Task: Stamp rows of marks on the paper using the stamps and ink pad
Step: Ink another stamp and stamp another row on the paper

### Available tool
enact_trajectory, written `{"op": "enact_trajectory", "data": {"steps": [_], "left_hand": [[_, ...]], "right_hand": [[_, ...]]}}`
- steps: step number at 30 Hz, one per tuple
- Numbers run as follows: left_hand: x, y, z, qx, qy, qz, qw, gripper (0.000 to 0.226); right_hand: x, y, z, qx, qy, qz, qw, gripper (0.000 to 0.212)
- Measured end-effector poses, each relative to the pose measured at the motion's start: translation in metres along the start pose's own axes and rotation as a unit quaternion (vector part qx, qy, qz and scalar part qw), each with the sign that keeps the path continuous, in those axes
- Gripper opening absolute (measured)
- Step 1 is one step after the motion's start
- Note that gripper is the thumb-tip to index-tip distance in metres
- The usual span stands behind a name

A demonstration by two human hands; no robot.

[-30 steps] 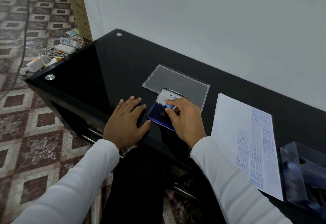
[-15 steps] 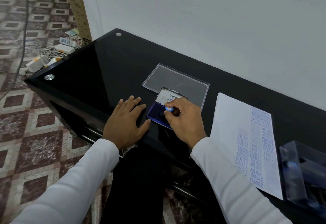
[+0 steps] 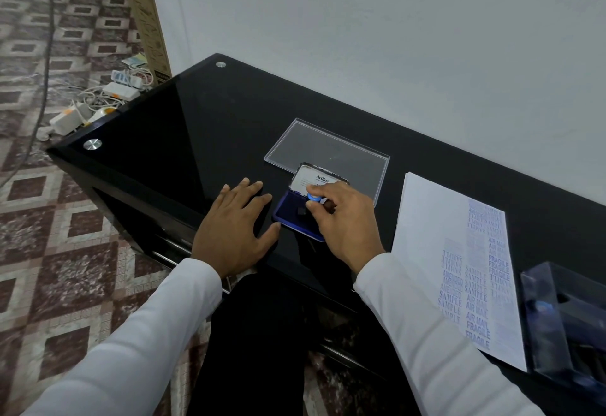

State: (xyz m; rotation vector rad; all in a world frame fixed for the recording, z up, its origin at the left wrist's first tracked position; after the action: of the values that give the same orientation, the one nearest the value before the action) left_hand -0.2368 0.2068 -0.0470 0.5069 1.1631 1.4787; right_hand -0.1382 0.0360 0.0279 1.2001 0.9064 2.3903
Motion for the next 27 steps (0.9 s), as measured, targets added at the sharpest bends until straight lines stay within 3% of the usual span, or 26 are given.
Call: {"op": "enact_trajectory", "data": {"steps": [7,19,27], "left_hand": [[0.0011,-0.0018,0.0005,0.006,0.000,0.006,1.000,0.074],[-0.0005,0.0005,0.0010,0.006,0.002,0.000,1.000,0.073],[0.0001,0.0003,-0.0001,-0.002,0.000,-0.003,1.000,0.075]], "right_hand": [[-0.0012,0.0013,-0.0008,0.013,-0.006,0.018,1.000,0.018],[-0.0033,-0.0027,-0.0006,-0.003,-0.008,0.006,1.000,0.030],[-0.0042,0.0009,0.0000,0.011,-0.018,0.034,0.999,0.021]]}}
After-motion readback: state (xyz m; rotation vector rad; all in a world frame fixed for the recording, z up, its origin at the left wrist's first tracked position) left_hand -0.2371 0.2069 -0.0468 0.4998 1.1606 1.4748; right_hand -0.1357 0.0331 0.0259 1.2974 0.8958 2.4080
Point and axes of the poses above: each hand's wrist, its own z-axis towards the middle knuckle, its own y-axis out of the back of the hand, x = y × z, the point moved 2 cm from there along z, towards the middle knuckle, and after that the axes turned 13 degrees about -x, right-handed, at the moved point
